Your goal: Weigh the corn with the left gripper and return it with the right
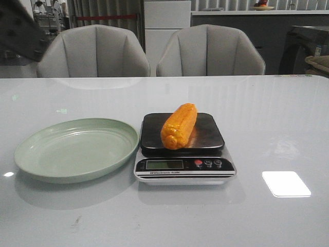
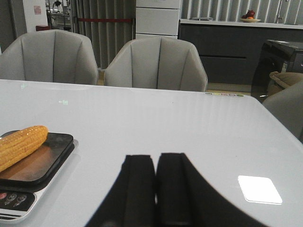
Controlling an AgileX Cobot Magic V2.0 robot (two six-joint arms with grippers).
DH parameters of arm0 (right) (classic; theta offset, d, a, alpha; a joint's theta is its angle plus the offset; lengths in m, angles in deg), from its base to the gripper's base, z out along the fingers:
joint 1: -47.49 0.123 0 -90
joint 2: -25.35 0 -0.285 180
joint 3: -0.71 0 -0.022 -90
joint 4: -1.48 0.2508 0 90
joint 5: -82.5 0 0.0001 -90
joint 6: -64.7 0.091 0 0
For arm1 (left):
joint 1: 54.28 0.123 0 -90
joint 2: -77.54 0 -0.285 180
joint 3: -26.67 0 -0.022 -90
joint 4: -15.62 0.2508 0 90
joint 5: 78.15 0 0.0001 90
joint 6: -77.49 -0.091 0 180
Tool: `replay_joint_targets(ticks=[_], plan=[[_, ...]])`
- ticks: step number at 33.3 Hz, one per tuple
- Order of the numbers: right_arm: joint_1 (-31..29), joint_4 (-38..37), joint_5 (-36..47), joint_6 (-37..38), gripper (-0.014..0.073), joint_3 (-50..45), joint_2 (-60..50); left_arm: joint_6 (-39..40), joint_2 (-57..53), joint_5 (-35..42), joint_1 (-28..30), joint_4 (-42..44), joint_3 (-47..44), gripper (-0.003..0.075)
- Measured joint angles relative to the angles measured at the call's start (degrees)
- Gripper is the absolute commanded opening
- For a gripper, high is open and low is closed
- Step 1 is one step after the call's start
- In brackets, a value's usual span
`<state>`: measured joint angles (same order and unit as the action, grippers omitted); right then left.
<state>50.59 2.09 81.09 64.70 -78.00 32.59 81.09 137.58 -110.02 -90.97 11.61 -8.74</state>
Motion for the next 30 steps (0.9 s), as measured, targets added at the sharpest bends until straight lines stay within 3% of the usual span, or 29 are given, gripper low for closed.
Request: replay_joint_targets(ticks=[22, 26, 30], plan=[[0.0, 0.0, 0.0, 0.0, 0.0155, 0.0, 0.0, 0.0, -48.25, -1.54, 0.14, 13.2, -18.14, 0.0446], [0.0, 0.0, -0.11, 0.0, 0.0155, 0.0, 0.0, 0.0, -52.61, -1.36, 0.14, 15.58, -21.17, 0.0375], [0.0, 0.0, 0.12, 0.0, 0.0155, 0.0, 0.0, 0.0, -52.61, -0.75, 0.14, 15.98, -21.74, 0.0184]])
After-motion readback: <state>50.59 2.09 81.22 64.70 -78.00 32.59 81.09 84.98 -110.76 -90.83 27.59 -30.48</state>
